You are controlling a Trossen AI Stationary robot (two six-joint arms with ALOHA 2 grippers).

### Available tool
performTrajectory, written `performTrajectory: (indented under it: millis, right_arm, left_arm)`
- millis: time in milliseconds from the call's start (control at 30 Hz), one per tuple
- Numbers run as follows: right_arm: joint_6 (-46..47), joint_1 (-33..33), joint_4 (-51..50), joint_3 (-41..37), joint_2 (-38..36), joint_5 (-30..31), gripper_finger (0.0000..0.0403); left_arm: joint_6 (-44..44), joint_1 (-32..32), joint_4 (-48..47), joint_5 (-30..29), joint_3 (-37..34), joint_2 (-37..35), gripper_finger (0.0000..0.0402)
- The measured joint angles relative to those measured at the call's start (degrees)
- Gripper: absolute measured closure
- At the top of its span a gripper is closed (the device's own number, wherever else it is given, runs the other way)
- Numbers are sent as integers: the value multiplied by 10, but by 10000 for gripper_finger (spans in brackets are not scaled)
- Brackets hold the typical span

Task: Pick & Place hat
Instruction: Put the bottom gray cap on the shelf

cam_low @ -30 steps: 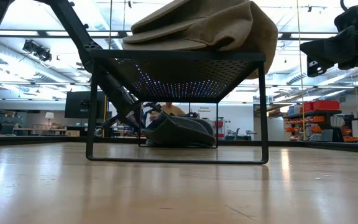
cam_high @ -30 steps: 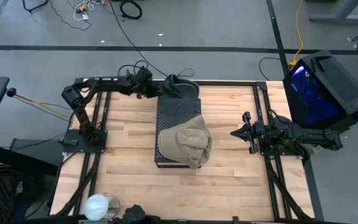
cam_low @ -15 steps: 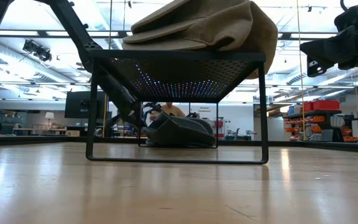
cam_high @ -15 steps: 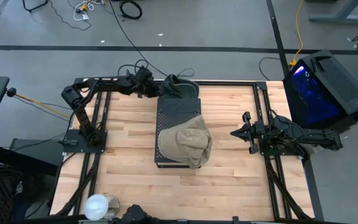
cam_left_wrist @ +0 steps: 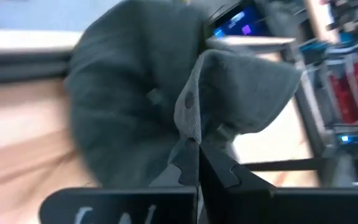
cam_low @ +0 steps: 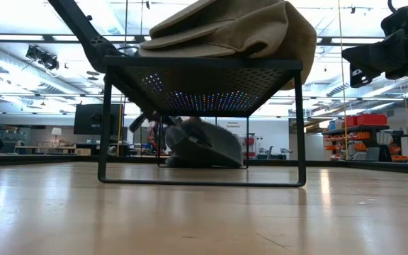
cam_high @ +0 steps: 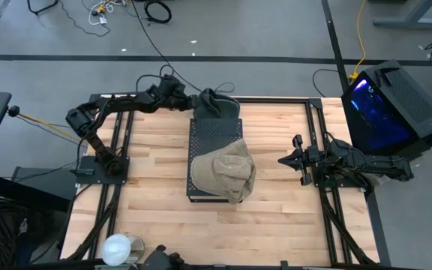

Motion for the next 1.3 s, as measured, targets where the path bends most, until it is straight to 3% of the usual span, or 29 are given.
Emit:
performTrajectory:
  millis: [367,900,1300]
  right_arm:
    - [0,0,0,0,0,0,396]
    - [0,0,0,0,0,0,396]
    - [0,0,0,0,0,0,396]
  left_arm:
    - [18,-9,106,11,2,-23,401]
    - [95,-23,107,14,106,-23,401]
    - [146,-23,102,81,183,-22,401]
